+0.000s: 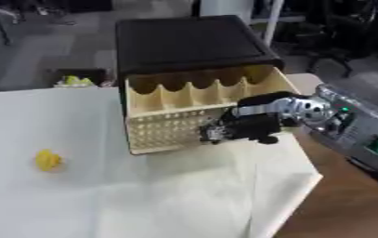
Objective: Pick up objects from table and place into drawer.
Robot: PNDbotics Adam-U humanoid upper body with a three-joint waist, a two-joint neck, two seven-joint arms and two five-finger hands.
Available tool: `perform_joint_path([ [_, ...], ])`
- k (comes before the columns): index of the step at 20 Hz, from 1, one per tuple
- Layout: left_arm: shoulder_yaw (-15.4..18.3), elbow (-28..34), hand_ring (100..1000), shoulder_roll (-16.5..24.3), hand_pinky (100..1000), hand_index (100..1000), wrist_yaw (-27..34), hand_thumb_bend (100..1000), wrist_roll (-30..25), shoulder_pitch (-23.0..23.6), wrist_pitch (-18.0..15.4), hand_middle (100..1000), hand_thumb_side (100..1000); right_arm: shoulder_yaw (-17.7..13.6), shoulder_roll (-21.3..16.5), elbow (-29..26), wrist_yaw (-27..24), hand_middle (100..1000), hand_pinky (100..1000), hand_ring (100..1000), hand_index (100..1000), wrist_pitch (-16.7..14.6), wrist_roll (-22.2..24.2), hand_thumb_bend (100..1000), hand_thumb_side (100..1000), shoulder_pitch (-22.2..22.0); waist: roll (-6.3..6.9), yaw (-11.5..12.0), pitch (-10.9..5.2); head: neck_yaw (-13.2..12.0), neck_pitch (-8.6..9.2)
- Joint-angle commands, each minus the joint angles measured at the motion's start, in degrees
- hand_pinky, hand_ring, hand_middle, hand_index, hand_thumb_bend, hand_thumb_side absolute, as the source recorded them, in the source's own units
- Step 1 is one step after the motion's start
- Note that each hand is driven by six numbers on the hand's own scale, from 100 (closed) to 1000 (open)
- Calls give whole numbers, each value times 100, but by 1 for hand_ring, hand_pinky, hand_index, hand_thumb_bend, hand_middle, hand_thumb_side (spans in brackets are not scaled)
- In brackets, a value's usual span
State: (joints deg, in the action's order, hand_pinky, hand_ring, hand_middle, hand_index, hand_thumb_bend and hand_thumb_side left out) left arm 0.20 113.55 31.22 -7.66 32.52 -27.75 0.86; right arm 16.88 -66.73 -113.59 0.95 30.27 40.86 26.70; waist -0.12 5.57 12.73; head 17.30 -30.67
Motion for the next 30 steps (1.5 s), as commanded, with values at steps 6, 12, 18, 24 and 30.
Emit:
perform_joint_path([
  [6,74,104,896,193,783,911,-24,100,5,-58,-5,870,1000,-86,-183,-100,-45,100,100,100,739,481,676,171,1000,49,4,-4,-123,22,-17],
  [12,69,104,896,185,782,912,-24,100,2,-55,-4,871,1000,-110,-198,-100,224,100,100,100,842,440,653,198,1000,18,-7,-7,-130,24,-7],
  [18,74,104,896,189,782,911,-23,100,6,-50,-5,871,1000,-210,-174,-100,789,100,100,100,885,158,530,221,1000,84,-9,-7,-139,14,-22],
  [24,76,104,896,197,782,912,-27,100,1,-60,-9,871,1000,-314,-170,-100,962,100,100,100,888,-58,491,230,1000,106,-10,-17,-142,3,-20],
  [30,78,104,896,196,782,911,-32,100,-4,-65,-10,870,1000,-401,-174,-100,1043,100,100,100,889,-278,404,238,1000,83,-2,-31,-141,-6,-18],
])
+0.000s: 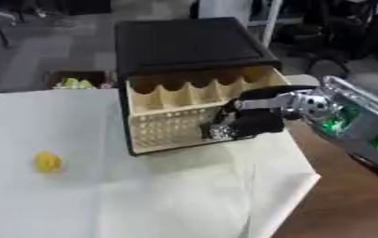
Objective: Pick up objects from table and place into drawer.
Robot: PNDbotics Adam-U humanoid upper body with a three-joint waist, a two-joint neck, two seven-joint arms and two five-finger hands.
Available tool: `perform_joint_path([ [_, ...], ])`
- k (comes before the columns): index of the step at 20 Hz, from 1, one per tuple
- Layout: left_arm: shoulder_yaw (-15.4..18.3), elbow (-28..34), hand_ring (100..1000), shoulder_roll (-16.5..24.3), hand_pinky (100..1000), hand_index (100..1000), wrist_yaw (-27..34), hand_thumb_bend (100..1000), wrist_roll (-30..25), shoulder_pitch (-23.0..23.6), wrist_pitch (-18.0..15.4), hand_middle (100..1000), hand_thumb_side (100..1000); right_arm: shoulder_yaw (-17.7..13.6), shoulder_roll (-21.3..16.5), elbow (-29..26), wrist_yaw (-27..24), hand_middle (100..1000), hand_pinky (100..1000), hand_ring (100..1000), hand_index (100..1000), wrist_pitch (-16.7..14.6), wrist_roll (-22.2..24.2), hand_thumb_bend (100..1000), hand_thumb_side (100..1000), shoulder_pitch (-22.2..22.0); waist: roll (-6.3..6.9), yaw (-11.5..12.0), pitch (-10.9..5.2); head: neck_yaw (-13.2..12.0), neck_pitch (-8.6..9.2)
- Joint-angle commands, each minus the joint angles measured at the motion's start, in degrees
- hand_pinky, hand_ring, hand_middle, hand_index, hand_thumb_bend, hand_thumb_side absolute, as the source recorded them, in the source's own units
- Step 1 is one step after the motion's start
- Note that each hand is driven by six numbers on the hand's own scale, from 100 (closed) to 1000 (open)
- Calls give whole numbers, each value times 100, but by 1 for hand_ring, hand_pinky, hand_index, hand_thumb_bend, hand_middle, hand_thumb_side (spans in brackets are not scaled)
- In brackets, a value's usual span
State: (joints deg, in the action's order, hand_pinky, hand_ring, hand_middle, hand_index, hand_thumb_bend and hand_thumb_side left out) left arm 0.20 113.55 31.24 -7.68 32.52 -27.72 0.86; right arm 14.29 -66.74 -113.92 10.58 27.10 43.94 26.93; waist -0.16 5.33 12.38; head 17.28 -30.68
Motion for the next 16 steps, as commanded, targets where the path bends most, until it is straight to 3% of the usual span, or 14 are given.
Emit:
perform_joint_path([
  [1,78,104,896,195,782,911,-31,100,-5,-70,-10,870,1000,-155,-174,-67,75,100,100,100,887,7,86,238,1000,60,4,-10,-107,-7,-16],
  [16,100,104,896,220,781,911,-49,100,11,-77,-14,871,1000,-632,-128,-67,-332,100,100,100,854,-432,-231,213,1000,44,2,-75,-150,-70,-44],
])
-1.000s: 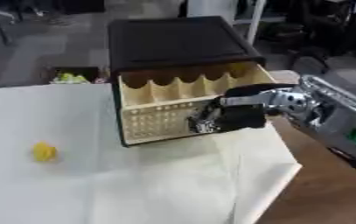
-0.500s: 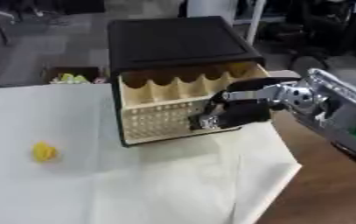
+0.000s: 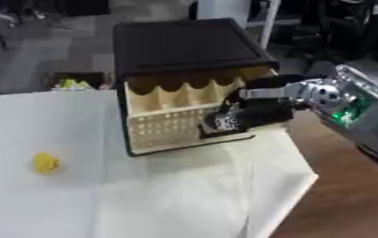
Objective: Pick up objects from table and place into drawer.
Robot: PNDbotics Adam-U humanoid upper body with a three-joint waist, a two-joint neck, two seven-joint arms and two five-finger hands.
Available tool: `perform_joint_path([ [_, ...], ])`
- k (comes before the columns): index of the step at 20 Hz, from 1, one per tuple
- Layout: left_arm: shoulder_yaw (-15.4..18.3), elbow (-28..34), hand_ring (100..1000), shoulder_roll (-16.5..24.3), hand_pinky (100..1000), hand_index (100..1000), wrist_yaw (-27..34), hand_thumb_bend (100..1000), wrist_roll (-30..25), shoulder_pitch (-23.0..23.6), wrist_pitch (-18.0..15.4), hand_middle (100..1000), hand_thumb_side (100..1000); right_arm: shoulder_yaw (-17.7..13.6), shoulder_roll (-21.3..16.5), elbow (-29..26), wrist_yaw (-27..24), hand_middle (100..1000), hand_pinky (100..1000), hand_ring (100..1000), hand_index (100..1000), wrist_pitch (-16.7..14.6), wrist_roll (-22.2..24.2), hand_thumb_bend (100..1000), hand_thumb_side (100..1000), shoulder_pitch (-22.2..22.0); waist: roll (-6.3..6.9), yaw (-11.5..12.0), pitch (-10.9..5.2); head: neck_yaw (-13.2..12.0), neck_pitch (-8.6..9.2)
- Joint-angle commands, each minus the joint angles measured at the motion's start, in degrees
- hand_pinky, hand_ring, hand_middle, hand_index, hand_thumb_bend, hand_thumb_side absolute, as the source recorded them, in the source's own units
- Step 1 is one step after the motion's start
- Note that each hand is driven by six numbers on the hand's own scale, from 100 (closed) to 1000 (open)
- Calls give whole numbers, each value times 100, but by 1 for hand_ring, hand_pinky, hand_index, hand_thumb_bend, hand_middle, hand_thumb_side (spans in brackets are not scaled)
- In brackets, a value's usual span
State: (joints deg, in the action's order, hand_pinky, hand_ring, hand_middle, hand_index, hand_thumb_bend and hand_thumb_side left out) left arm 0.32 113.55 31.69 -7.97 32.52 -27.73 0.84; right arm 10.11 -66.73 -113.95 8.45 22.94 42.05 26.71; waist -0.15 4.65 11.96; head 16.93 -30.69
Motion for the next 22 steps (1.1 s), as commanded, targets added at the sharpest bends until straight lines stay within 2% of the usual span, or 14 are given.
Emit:
perform_joint_path([
  [1,90,104,896,175,781,911,-22,100,13,-75,-13,871,1000,-256,-118,-64,-149,100,100,100,852,-31,-81,207,1000,58,4,-9,-111,-40,-55],
  [7,100,104,896,175,781,911,-23,100,25,-59,-10,871,1000,-542,26,-64,-275,100,100,100,841,-147,-470,168,1000,128,33,-33,-122,-98,-132],
  [14,105,104,897,155,780,911,-22,100,32,-28,3,871,1000,-844,364,-64,-171,100,100,100,819,-274,-1214,129,1000,335,89,-47,-128,-458,-265],
  [17,105,104,897,142,780,911,-20,100,31,-17,9,871,1000,-957,560,-64,-163,100,100,100,810,-246,-1577,105,1000,453,115,-45,-126,-514,-328],
  [20,103,104,897,122,780,911,-16,100,31,-5,16,871,1000,-1084,747,-64,-103,100,100,100,795,-152,-2115,100,1000,573,146,-41,-116,-560,-376],
  [22,101,104,897,105,780,911,-15,100,29,-5,21,871,1000,-1189,879,-64,-42,100,100,100,789,-59,-2762,100,1000,655,174,-33,-100,-624,-383],
])
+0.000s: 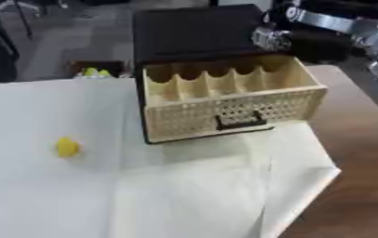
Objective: Pick up objects from table and place into drawer.
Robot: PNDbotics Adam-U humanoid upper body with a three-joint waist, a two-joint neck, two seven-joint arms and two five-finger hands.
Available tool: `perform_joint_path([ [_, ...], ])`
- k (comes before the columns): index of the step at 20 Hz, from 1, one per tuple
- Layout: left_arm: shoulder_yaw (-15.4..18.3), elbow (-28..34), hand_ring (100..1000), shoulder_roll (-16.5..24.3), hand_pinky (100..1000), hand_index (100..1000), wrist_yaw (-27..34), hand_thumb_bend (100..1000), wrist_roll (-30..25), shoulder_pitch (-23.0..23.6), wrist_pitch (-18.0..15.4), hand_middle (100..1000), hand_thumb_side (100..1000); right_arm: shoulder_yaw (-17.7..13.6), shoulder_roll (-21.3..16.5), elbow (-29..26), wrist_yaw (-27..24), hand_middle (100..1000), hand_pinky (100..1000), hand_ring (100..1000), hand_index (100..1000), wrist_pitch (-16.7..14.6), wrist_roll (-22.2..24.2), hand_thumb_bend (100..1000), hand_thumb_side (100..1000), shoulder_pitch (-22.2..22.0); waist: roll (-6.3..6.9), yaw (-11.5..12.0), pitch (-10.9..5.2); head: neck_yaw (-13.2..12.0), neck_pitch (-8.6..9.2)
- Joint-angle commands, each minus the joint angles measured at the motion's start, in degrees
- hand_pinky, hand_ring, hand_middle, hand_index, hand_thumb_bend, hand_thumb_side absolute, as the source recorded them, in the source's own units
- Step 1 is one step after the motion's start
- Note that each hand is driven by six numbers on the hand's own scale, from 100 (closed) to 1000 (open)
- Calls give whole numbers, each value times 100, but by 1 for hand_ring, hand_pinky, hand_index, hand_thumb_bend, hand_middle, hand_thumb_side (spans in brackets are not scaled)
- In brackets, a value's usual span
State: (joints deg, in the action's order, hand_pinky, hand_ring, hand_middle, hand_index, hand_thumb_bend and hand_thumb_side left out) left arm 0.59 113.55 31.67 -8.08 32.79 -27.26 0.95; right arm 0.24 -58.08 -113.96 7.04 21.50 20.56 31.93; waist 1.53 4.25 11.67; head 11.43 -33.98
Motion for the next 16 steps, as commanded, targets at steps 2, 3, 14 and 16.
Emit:
perform_joint_path([
  [2,73,104,898,89,779,911,-2,100,2,-52,17,871,1000,-296,144,-63,88,100,100,100,762,196,-1518,100,1000,215,35,18,-50,-160,-51],
  [3,73,104,898,78,779,911,-1,100,3,-52,21,871,1000,-337,208,-63,74,100,100,100,758,249,-2045,100,1000,257,49,25,-35,-208,-49],
  [14,53,104,898,-4,779,910,-17,100,-12,-150,41,872,1000,-251,1005,-63,746,405,103,452,815,-62,-5453,100,1000,553,169,103,194,-373,19],
  [16,49,104,898,-20,779,911,-28,100,-14,-175,49,872,1000,-272,1149,-63,910,495,254,547,827,-237,-5792,100,1000,583,181,103,241,-340,42],
])
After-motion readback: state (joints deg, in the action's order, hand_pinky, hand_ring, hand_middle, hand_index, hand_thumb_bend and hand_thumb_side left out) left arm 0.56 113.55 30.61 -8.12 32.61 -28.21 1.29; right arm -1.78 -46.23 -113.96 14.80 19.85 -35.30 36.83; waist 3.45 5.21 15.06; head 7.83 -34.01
